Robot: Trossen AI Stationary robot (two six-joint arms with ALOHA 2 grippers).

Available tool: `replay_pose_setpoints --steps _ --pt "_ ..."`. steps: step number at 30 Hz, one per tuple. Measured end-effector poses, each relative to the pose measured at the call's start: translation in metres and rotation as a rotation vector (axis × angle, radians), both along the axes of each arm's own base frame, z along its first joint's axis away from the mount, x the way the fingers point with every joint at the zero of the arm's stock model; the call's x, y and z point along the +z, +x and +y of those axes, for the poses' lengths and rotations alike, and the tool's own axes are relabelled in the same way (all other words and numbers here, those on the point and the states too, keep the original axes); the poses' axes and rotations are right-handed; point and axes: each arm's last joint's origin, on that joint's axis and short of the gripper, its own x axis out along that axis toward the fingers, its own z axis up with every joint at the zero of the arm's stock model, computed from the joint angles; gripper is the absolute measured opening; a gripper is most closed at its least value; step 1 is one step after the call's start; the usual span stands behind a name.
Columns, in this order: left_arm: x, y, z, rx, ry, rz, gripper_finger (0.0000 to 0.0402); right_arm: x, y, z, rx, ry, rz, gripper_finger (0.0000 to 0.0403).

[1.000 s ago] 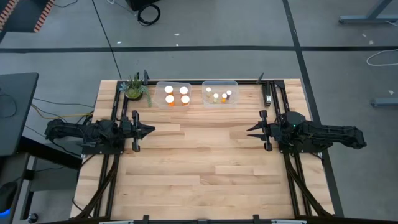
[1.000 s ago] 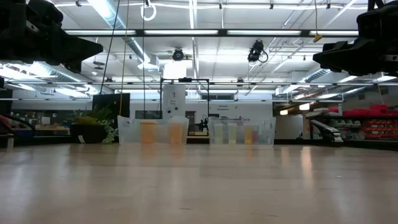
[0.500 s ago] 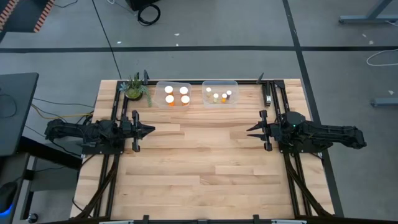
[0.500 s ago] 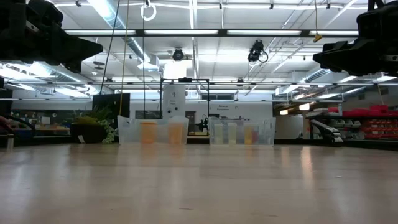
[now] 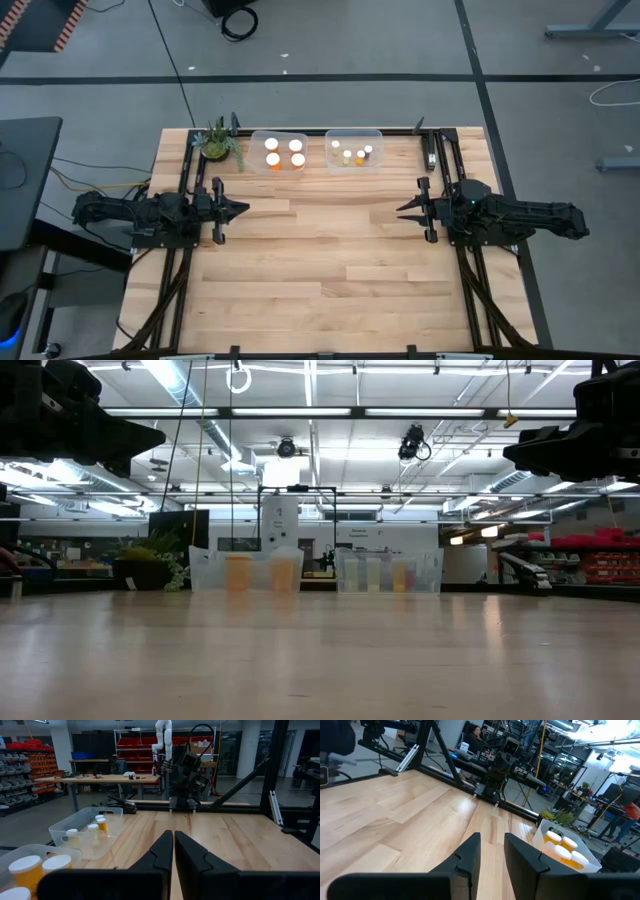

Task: Pick and place medicine bottles into bin by pill shape (circle, oval)
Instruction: Return to Home Position

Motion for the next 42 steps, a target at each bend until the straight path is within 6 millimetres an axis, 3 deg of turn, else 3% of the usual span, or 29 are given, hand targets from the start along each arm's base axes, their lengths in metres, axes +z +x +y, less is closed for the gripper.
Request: replay_pose_setpoints --steps 30,42 --pt "-0.0001 0.0 0.0 0.0 0.0 0.0 0.0036 0.0 0.0 0.0 0.0 0.0 0.0 0.0093" --pt "-0.0001 0.0 0.0 0.0 0.0 0.0 0.0023 0.0 0.0 0.0 0.0 0.0 0.0 0.0093"
